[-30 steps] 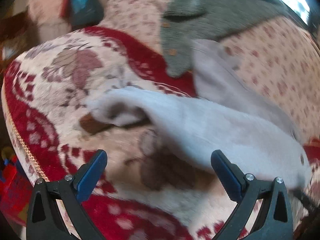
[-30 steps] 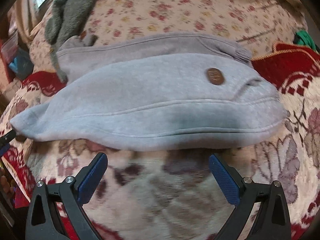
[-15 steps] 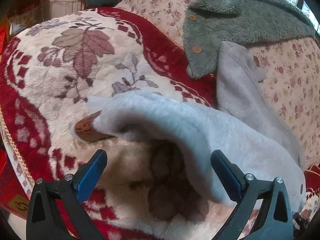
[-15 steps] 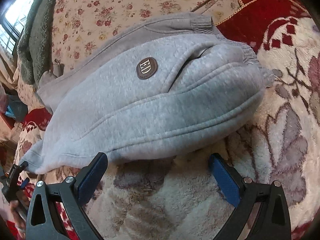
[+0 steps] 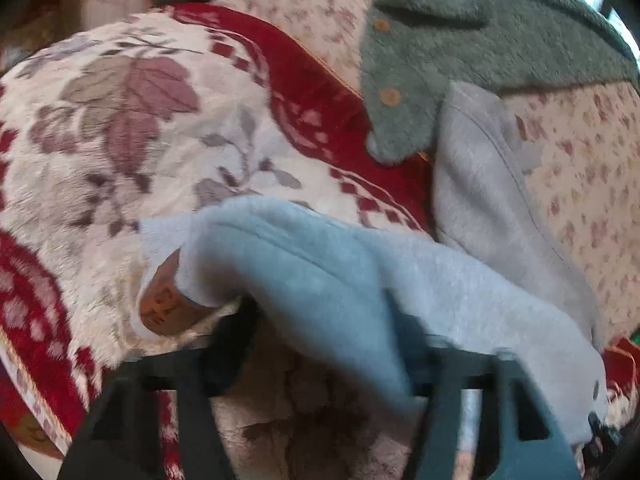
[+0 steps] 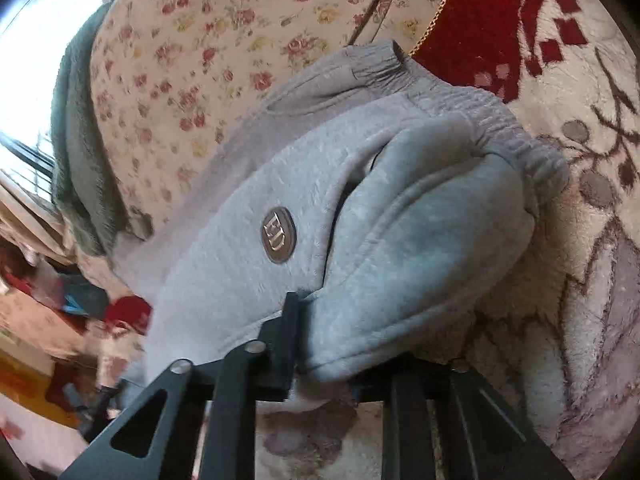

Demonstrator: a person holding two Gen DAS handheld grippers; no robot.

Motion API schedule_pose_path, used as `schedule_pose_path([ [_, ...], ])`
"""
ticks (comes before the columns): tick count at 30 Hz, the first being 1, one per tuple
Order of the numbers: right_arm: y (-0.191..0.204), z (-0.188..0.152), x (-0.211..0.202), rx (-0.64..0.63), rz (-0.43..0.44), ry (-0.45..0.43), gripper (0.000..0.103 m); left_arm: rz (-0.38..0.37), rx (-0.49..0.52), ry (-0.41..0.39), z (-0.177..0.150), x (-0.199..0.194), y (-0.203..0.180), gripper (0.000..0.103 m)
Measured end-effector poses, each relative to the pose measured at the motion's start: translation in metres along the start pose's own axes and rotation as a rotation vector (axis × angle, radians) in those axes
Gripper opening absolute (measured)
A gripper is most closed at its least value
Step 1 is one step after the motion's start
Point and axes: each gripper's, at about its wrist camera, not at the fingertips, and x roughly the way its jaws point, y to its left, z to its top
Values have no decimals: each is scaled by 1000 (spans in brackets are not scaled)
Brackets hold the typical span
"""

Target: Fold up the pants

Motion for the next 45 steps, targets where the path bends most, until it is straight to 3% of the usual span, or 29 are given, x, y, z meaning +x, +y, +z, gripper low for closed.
schedule_pose_path([
  [1,3,1,-4,-12,13,-3,17,-64,23,15,3,-1,-5,10],
  [2,8,2,-10,-30,28,-7,16,-73,42,15,5,-4,-11,9],
  [5,18,6,-30,-65,71,-36,14,-82,111,-40,13,-25,-31,9],
  [9,27,8,-60,-63,129,-69,13,-160,162,-84,24,-58,-46,9],
  [16,47,-12,-127,-160,146,-70,13,-252,292,-112,17,-98,-44,9],
  [22,45,-61,-165,-237,123,6,13,-230,368,-81,-16,-103,-11,10],
  [27,14,-94,-149,-207,54,100,13,-198,381,-29,-48,-93,24,12],
  [31,-11,-108,-122,-191,-53,169,13,-222,419,-21,-68,-90,35,18],
  [33,-18,-112,-112,-179,-75,201,13,-234,387,-9,-73,-88,46,38],
  [36,-18,-110,-111,-190,-89,215,16,-284,266,-4,-69,-92,68,60],
  [38,-16,-103,-114,-180,-95,233,23,-270,215,-35,-67,-97,78,72],
  [41,-15,-90,-127,-181,-143,228,39,-271,184,-30,-62,-97,87,72],
  [45,-12,-79,-148,-179,-149,187,44,-259,111,10,-53,-84,91,79],
])
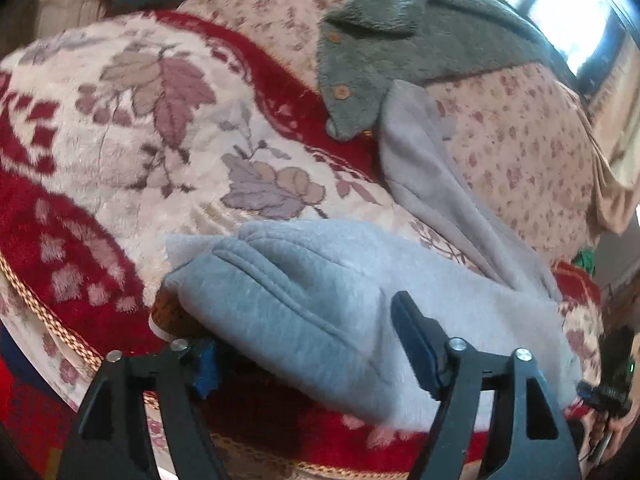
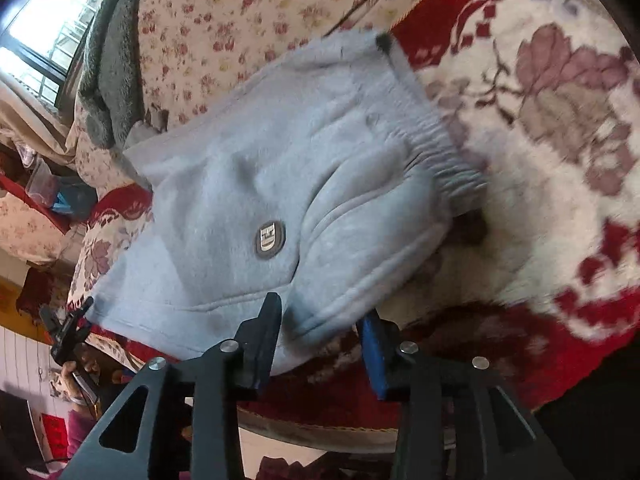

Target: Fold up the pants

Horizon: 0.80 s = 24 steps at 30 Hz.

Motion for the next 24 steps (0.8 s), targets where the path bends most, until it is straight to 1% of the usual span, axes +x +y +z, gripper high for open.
schedule_pose_path([
  [1,0,2,-5,2,1,-8,44,-2,-34,4,2,3,3,80],
  [3,2,5,-13,-6,-24,-24,45,25,-109,13,11,14,10,80],
  [5,9,10,-23,-48,-71,-59,49,37,-152,7,17,20,14,80],
  [6,14,13,-29,-67,-98,-83,52,42,-157,-5,21,22,14,76],
  [7,16,14,-34,-74,-103,-101,53,55,-125,-26,27,22,8,71],
  [8,20,17,-37,-78,-92,-118,58,73,-86,-40,30,21,2,55],
  [9,23,20,-39,-81,-68,-125,63,91,-25,-62,34,18,-7,42],
  [10,26,21,-38,-84,-44,-119,65,88,6,-77,37,14,-11,41],
  [11,31,23,-34,-92,-25,-107,65,60,43,-105,39,6,-16,38],
  [12,37,24,-28,-105,-12,-97,66,34,71,-126,39,-2,-19,38],
  [13,42,23,-21,-119,-9,-89,66,31,95,-134,37,-8,-20,38],
  [15,55,22,-2,-162,-12,-58,66,79,130,-119,31,-9,-15,39],
  [16,62,21,9,-184,-13,-42,66,114,129,-94,27,-5,-8,40],
  [17,68,18,22,-202,-15,-24,66,143,113,-57,23,0,2,42],
  [18,70,15,35,-213,-19,0,66,170,86,-19,17,6,15,48],
  [19,74,13,50,-225,-19,35,66,193,64,-1,15,8,24,51],
  [20,76,11,59,-233,-23,53,66,201,23,23,10,11,38,51],
  [21,77,8,69,-246,-37,72,66,178,-9,30,6,11,48,51],
  [22,78,5,76,-263,-58,82,66,165,-21,26,4,7,53,51],
  [24,84,0,80,-319,-82,85,70,175,-11,19,3,1,51,53],
])
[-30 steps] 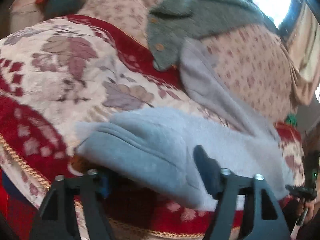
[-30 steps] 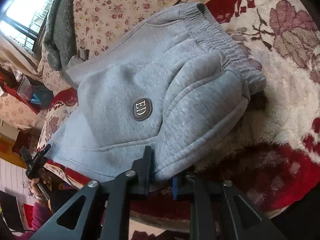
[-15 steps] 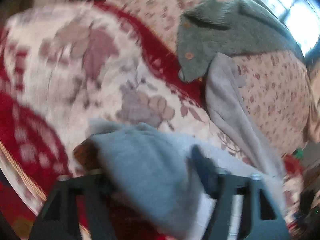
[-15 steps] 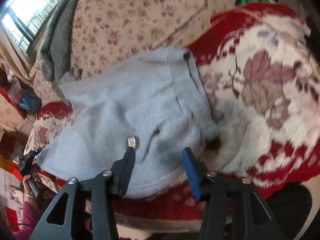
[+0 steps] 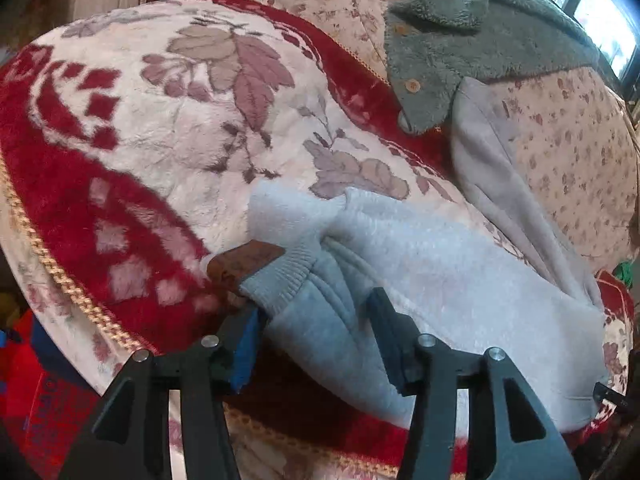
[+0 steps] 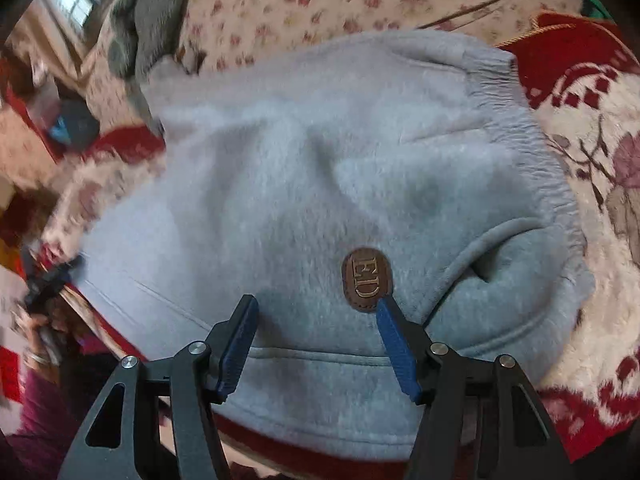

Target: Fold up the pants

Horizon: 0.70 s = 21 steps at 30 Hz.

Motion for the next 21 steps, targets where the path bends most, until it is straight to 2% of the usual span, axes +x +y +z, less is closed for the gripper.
schedule_pose_path([
  [1,2,1,0,-15,-5,6,71,20,19,-6,1,-5,-4,55],
  [3,5,4,-5,-38,-21,12,72,67,46,-28,4,-14,-13,75],
  [4,5,6,-9,-37,-22,1,72,90,71,-61,3,-22,-20,76],
  [7,1,12,-19,-17,-20,-38,72,59,132,-115,10,-43,-40,77],
  [9,-4,16,-22,-4,-19,-47,73,40,143,-137,15,-51,-52,84],
  [12,-15,20,-20,29,-48,-50,74,-17,158,-124,21,-49,-75,85],
  [16,-33,27,-19,108,22,-40,74,-78,175,-90,26,-33,-106,88],
  [21,-25,60,-22,16,-16,-94,74,-129,209,-42,44,4,-157,88],
])
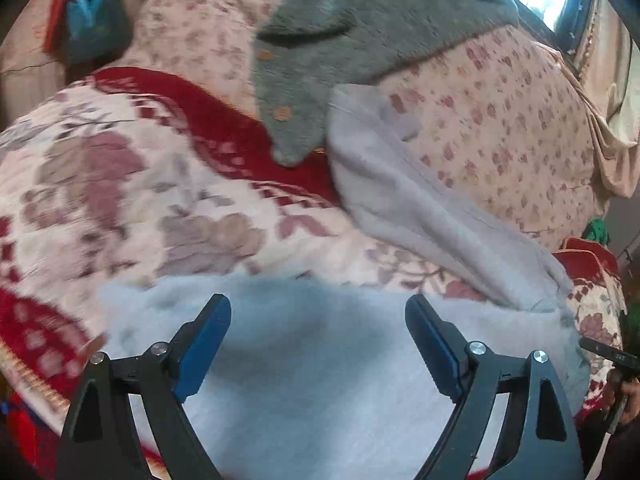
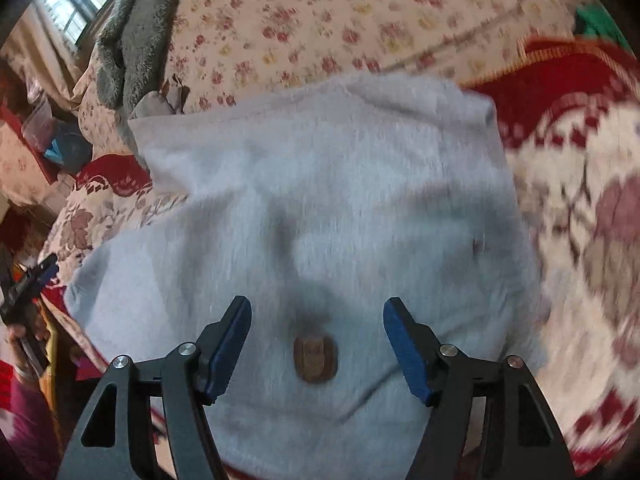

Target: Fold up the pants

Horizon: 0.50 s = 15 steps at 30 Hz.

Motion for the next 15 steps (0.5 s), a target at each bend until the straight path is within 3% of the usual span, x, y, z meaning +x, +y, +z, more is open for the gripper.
schedule_pose_path([
  [6,18,64,26,-214,-6,-45,75,-80,-36,39,56,54,-29,88],
  [11,22,117,59,-367,-31,-77,75,-94,-82,26,115,102,-34,89],
  [15,17,152,91,-463,-29,-48,76,-69,-102,32,155,140,-30,89],
])
